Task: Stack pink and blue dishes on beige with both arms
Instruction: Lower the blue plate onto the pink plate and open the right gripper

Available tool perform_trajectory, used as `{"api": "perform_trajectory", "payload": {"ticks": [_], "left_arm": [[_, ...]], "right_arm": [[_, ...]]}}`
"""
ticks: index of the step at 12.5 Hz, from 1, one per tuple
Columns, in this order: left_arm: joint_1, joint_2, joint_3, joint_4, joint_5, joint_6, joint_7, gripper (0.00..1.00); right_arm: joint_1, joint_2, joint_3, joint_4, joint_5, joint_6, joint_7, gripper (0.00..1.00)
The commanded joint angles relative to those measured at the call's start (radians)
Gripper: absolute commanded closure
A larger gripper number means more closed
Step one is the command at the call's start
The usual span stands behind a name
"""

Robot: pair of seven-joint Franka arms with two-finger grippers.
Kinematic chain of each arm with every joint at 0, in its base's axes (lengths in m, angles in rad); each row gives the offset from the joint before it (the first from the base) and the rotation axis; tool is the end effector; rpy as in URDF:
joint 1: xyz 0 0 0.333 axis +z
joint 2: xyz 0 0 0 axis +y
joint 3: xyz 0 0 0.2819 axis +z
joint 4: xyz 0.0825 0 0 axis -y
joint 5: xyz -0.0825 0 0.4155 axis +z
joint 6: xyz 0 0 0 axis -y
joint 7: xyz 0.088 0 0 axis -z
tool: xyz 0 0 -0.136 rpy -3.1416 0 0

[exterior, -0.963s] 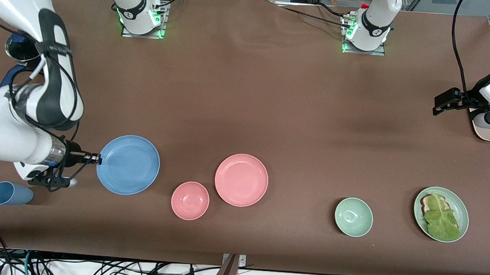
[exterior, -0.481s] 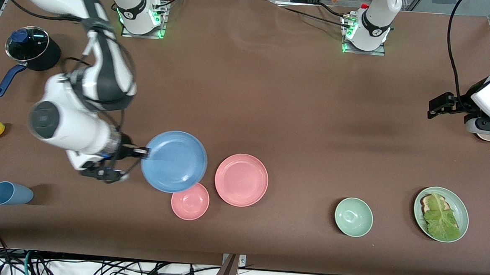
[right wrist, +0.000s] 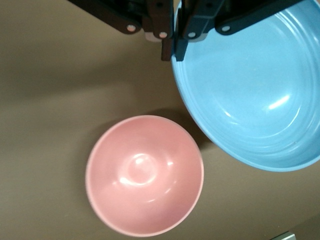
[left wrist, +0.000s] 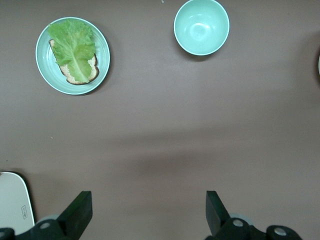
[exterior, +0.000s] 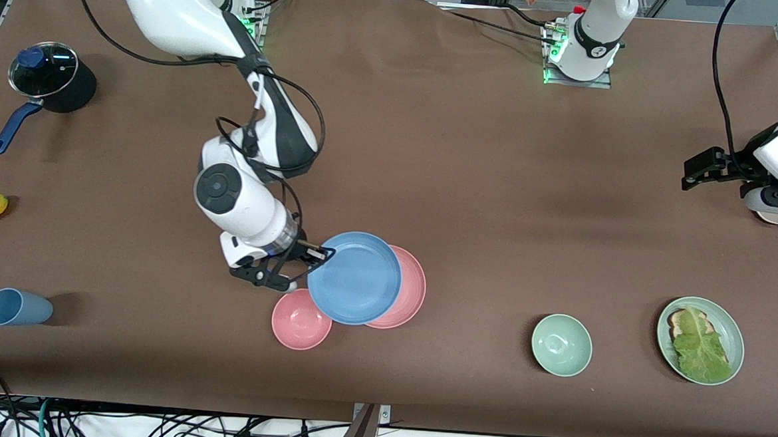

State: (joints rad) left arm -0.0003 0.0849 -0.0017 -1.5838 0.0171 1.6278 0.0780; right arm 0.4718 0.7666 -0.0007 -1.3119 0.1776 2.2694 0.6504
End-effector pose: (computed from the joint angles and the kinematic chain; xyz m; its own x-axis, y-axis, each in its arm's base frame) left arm 0.6101 0.0010 0.5089 0.9958 -0.0809 -0.0421 -0.0815 -0.9966 -0.0136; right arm 0.6829 0.3574 0.2327 0.9580 -0.2822 0.0508 -0.2635 -0.9363 -0.2320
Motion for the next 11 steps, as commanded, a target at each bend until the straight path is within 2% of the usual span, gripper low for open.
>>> {"api": "perform_trajectory", "payload": {"ticks": [1, 3, 11], "left_arm": [[0.002, 0.026, 0.002, 0.034, -0.026, -0.003, 0.011, 0.00], [-0.010, 0.027, 0.002, 0.071, -0.022, -0.006, 0.013, 0.00], [-0.007, 0.026, 0.000, 0.062, -0.022, -0.009, 0.019, 0.00]], "right_arm": [[0.027, 0.069, -0.005, 0.060, 0.006, 0.063, 0.066, 1.00], [0.062, 0.097, -0.007, 0.060, 0.003, 0.093, 0.121, 1.00], [0.071, 0.109, -0.010, 0.022, 0.000, 0.097, 0.170, 1.00]]}}
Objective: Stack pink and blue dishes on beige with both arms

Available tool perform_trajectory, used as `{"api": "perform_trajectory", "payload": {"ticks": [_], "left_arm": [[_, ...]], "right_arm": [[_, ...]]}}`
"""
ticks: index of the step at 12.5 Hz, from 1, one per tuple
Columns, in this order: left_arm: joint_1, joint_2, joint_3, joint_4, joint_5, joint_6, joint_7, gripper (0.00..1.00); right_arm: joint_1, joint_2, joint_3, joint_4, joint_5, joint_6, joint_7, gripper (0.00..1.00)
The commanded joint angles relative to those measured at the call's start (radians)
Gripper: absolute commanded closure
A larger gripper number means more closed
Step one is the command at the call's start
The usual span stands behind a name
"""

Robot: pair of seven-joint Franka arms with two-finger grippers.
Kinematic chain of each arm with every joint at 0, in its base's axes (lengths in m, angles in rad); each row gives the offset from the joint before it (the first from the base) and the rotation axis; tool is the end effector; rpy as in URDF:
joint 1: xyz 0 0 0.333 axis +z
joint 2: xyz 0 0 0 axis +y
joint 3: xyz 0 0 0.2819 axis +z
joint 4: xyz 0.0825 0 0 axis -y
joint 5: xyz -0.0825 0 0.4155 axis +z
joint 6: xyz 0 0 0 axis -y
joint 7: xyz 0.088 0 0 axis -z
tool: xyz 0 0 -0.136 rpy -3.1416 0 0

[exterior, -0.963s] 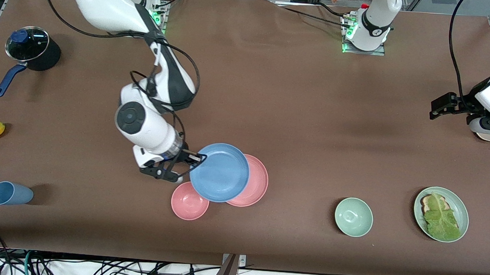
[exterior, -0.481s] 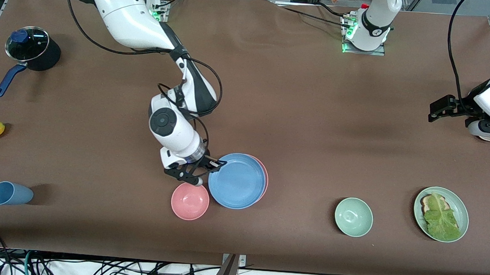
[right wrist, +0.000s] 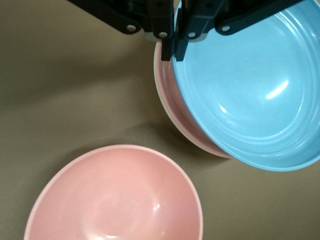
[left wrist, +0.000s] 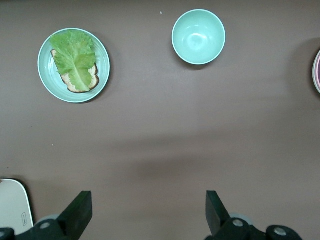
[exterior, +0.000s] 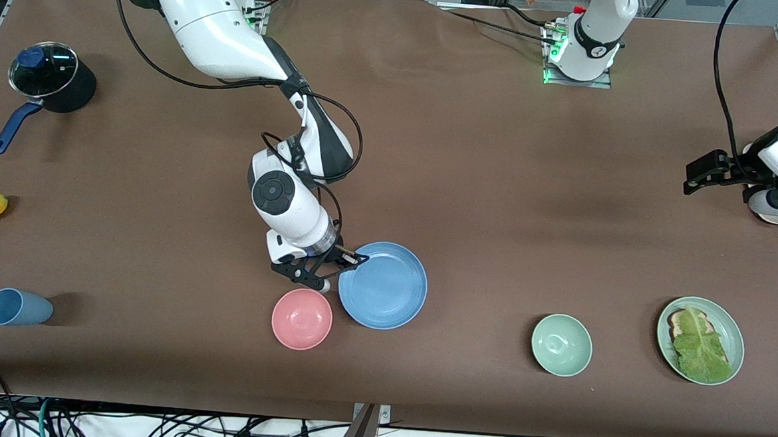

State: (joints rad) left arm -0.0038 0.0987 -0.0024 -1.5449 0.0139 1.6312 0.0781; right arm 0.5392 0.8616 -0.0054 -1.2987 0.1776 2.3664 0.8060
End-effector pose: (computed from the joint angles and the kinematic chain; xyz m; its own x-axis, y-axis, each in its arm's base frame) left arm 0.6166 -0.0020 0.5204 0.9963 -0.0850 -0.0134 -0.0852 -0.9963 -0.0126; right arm 0.6623 0.3990 0.1768 0.9252 -0.3782 0.0325 -0.3600 -0.9015 -0.2402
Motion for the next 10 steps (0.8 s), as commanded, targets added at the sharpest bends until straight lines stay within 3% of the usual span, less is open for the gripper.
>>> {"api": "perform_trajectory", "payload": {"ticks": [1, 4, 6, 7, 8, 9, 10], "left_arm": [[-0.005, 0.013, 0.001, 0.025, -0.019, -0.013, 0.019, 0.00], [-0.004, 0.012, 0.001, 0.028, -0.020, -0.008, 0.017, 0.00], [-0.007, 0.013, 0.001, 0.028, -0.020, -0.008, 0.017, 0.00], [-0.007, 0.013, 0.001, 0.028, -0.020, -0.008, 0.017, 0.00], [-0.007, 0.013, 0.001, 0.028, -0.020, -0.008, 0.017, 0.00], [-0.007, 0.013, 0.001, 0.029, -0.020, -0.004, 0.017, 0.00], [-0.007, 0.015, 0.001, 0.028, -0.020, 0.007, 0.017, 0.00]], "right_arm": [[0.007, 0.023, -0.005, 0.009, -0.004, 0.010, 0.015, 1.00], [0.007, 0.042, -0.005, 0.006, -0.010, 0.063, 0.018, 1.00], [0.005, 0.039, -0.007, 0.010, -0.009, 0.067, 0.015, 0.79], [-0.004, 0.031, -0.008, 0.013, -0.009, 0.065, 0.007, 0.64], [-0.010, 0.022, -0.010, 0.016, -0.007, 0.057, 0.002, 0.42], [-0.022, 0.005, -0.011, 0.016, -0.010, 0.044, -0.001, 0.30], [-0.039, -0.015, -0.011, 0.016, -0.012, 0.002, -0.007, 0.25]]}}
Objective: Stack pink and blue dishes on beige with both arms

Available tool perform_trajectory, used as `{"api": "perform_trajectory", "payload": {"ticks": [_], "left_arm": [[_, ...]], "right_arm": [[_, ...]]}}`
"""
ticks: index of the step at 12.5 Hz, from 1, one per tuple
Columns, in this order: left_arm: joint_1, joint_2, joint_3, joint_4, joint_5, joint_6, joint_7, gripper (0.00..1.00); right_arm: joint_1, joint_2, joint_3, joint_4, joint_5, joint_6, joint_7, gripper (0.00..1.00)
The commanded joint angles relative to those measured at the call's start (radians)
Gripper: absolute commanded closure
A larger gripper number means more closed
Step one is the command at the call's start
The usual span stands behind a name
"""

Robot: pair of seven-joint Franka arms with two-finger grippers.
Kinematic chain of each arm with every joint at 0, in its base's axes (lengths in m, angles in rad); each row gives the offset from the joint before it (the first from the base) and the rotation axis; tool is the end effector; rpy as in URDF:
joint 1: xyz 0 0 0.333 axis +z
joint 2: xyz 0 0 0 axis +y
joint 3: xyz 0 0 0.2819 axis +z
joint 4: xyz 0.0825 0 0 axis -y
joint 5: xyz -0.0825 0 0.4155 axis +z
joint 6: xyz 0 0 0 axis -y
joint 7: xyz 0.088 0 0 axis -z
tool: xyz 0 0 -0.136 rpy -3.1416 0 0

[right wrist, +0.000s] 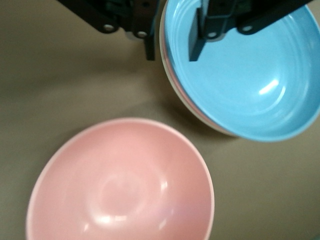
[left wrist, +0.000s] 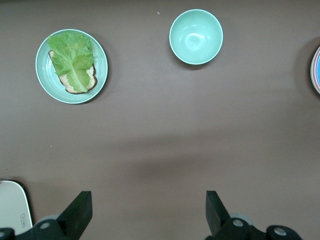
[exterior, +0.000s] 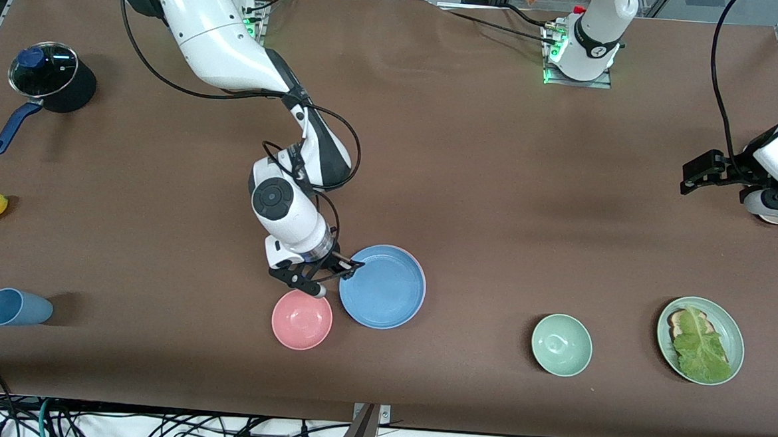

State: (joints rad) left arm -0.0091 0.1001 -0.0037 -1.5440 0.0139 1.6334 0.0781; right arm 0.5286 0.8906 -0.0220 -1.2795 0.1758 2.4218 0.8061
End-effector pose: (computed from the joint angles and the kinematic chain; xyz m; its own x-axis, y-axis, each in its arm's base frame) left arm 0.6172 -0.0060 0.5202 0.9957 -0.0916 -0.0117 -0.0918 -0.9957 -0.0126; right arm 0.6783 0.3852 0.1705 0.9117 -0.4038 0.0754 -0.3725 -0.8901 -0.2628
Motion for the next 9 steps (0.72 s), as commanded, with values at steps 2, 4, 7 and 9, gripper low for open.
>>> {"api": "perform_trajectory", "payload": {"ticks": [2, 4, 7, 9], "left_arm": [[-0.002, 0.012, 0.002, 0.027, -0.020, 0.005, 0.017, 0.00], [-0.005, 0.013, 0.002, 0.027, -0.020, 0.006, 0.017, 0.00], [-0.008, 0.018, 0.002, 0.027, -0.020, 0.017, 0.017, 0.00], [-0.008, 0.020, 0.001, 0.027, -0.020, 0.017, 0.017, 0.00]], "right_arm": [[-0.050, -0.116, -0.030, -0.003, -0.051, -0.186, -0.060, 0.15], [-0.056, -0.180, -0.096, -0.044, -0.058, -0.271, -0.241, 0.01], [-0.058, -0.290, -0.209, -0.118, -0.049, -0.349, -0.354, 0.00], [-0.065, -0.369, -0.240, -0.110, -0.010, -0.479, -0.357, 0.00]]}}
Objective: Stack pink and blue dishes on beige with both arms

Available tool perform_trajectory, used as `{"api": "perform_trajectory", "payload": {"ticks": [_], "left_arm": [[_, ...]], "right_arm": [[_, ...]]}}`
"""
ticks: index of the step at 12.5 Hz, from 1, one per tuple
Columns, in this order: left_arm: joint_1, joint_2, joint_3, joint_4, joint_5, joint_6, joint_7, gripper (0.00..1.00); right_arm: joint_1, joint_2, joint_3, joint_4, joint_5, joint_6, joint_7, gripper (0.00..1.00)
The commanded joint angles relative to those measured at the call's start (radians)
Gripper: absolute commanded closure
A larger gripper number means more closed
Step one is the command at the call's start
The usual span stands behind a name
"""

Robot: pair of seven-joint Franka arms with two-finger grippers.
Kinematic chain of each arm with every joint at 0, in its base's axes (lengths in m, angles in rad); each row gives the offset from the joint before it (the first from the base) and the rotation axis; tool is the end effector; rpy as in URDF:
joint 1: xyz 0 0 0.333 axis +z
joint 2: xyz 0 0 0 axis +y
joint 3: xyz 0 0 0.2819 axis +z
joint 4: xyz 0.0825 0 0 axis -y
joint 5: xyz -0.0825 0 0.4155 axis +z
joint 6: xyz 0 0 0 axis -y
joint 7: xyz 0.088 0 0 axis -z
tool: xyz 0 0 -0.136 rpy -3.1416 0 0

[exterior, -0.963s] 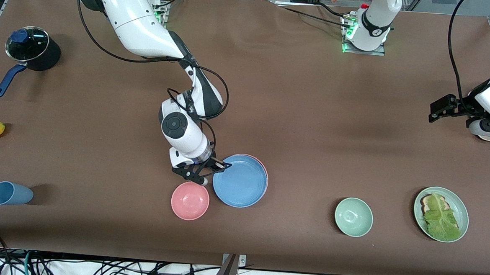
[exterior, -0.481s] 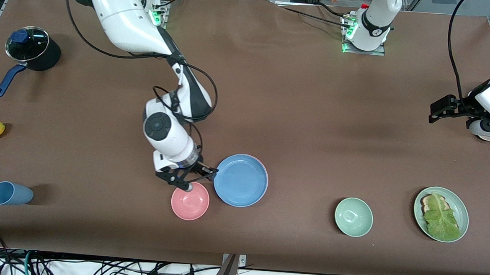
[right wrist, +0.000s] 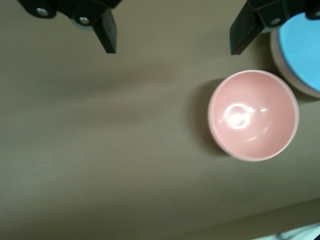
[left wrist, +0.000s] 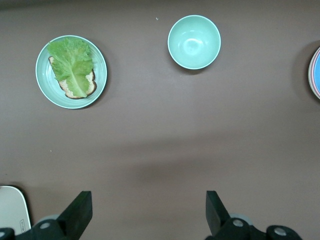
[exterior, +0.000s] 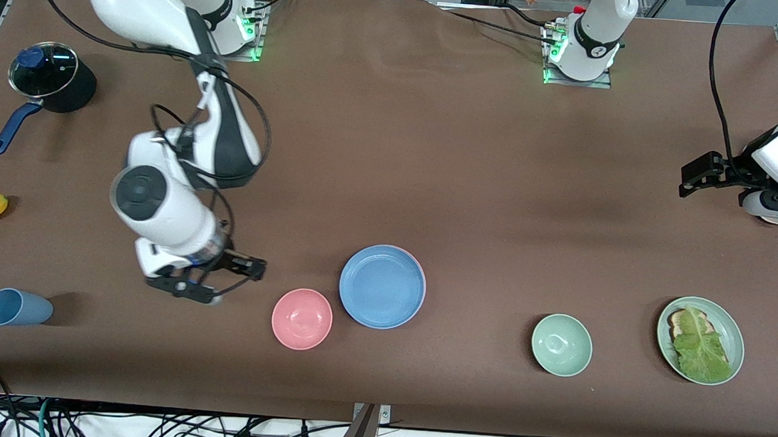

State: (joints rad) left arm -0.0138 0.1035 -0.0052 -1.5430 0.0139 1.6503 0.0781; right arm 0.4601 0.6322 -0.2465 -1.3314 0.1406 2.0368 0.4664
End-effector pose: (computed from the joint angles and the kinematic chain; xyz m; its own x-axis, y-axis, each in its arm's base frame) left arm 0.6202 -0.0099 0.5201 0.9952 -0.0980 0.0027 -0.0980 -0.9951 -0.0136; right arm 0.7198 0.1999 0.3098 0.9629 -0.2551 0.0882 -0.2535 -0.9669 -0.0288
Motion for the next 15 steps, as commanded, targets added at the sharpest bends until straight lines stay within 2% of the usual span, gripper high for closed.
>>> {"api": "perform_trajectory", "payload": {"ticks": [1, 2, 4, 5, 7, 9, 11, 12, 13, 15], "left_arm": [[-0.005, 0.018, 0.002, 0.026, -0.020, 0.002, 0.017, 0.00], [-0.005, 0.018, 0.002, 0.029, -0.020, 0.003, 0.017, 0.00], [-0.002, 0.018, 0.002, 0.029, -0.020, 0.003, 0.017, 0.00], [-0.003, 0.018, 0.002, 0.029, -0.020, 0.002, 0.017, 0.00], [-0.002, 0.018, 0.002, 0.029, -0.020, 0.002, 0.017, 0.00], [-0.002, 0.018, 0.002, 0.027, -0.020, 0.002, 0.017, 0.00], [0.000, 0.018, 0.004, 0.032, -0.020, 0.002, 0.017, 0.00], [0.000, 0.018, 0.004, 0.032, -0.020, 0.002, 0.017, 0.00], [-0.002, 0.018, 0.002, 0.031, -0.018, 0.002, 0.017, 0.00], [-0.003, 0.018, 0.002, 0.030, -0.017, 0.002, 0.017, 0.00]], "right_arm": [[0.002, -0.161, -0.025, -0.055, 0.025, -0.178, -0.020, 0.00], [0.002, -0.208, -0.054, -0.058, 0.016, -0.257, -0.038, 0.00], [0.003, -0.274, -0.118, -0.064, 0.017, -0.377, -0.223, 0.00], [-0.001, -0.299, -0.134, -0.075, 0.016, -0.403, -0.271, 0.00], [-0.061, -0.363, -0.119, -0.135, 0.007, -0.417, -0.288, 0.00], [-0.131, -0.446, -0.045, -0.211, -0.053, -0.408, -0.299, 0.00], [-0.251, -0.552, 0.100, -0.319, -0.114, -0.377, -0.293, 0.00], [-0.309, -0.595, 0.152, -0.372, -0.119, -0.356, -0.293, 0.00], [-0.346, -0.618, 0.189, -0.403, -0.119, -0.346, -0.293, 0.00], [-0.395, -0.614, 0.232, -0.388, -0.119, -0.349, -0.299, 0.00]]}}
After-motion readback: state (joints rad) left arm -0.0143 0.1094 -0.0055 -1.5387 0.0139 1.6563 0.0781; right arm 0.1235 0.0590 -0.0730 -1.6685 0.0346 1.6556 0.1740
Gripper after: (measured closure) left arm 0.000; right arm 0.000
